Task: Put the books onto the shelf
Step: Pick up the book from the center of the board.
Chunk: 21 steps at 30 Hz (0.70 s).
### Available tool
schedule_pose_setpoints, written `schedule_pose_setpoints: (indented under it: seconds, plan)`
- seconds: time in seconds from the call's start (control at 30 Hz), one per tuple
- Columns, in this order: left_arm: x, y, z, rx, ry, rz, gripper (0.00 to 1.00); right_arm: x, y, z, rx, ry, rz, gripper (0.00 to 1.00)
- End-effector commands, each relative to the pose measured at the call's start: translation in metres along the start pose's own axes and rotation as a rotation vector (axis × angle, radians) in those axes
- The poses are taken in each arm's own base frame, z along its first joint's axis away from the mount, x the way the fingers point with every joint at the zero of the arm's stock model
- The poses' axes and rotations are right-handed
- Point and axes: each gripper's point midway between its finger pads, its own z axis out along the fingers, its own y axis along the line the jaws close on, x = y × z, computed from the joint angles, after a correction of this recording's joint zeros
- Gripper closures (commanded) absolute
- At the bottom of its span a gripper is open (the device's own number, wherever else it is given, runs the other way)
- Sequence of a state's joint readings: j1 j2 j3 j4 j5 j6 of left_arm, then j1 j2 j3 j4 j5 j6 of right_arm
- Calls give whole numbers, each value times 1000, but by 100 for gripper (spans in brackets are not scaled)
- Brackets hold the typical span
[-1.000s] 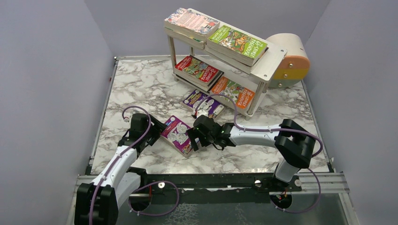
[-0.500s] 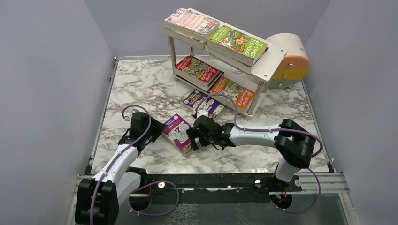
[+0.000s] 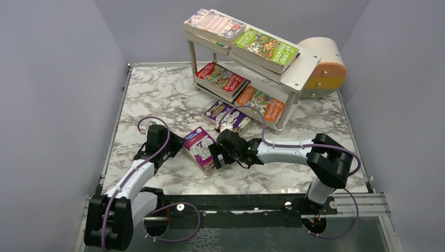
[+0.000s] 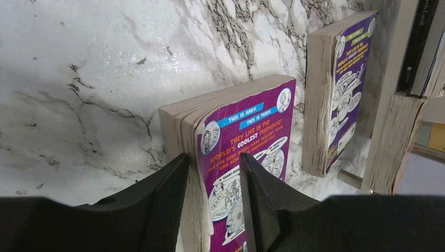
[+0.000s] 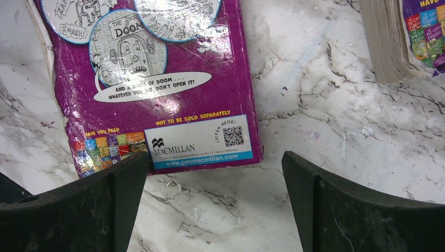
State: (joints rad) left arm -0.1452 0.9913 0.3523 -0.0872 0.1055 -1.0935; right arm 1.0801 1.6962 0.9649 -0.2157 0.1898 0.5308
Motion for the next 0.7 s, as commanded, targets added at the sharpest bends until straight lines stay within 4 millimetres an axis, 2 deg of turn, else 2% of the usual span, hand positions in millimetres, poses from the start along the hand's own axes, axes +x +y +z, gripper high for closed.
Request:
schedule_pose_setpoints:
  seconds: [0.0, 0.27, 0.5, 0.6, 0.67]
  plan:
    - [-9, -21, -6, 65, -21, -4, 67, 1, 4, 2, -10, -10, 11, 4]
    - [-8, -26, -6, 81, -11, -13, 67, -6, -1, -5, 15, -40, 23, 4]
    - [-6, -24, -5, 78, -4, -10, 67, -35, -11, -29, 83, -138, 47, 4]
    - [-6, -24, -5, 76, -4, -11, 67, -46, -15, -28, 112, -170, 33, 3]
    - [-6, -23, -5, 74, -3, -9, 67, -52, -7, -23, 72, -181, 5, 2]
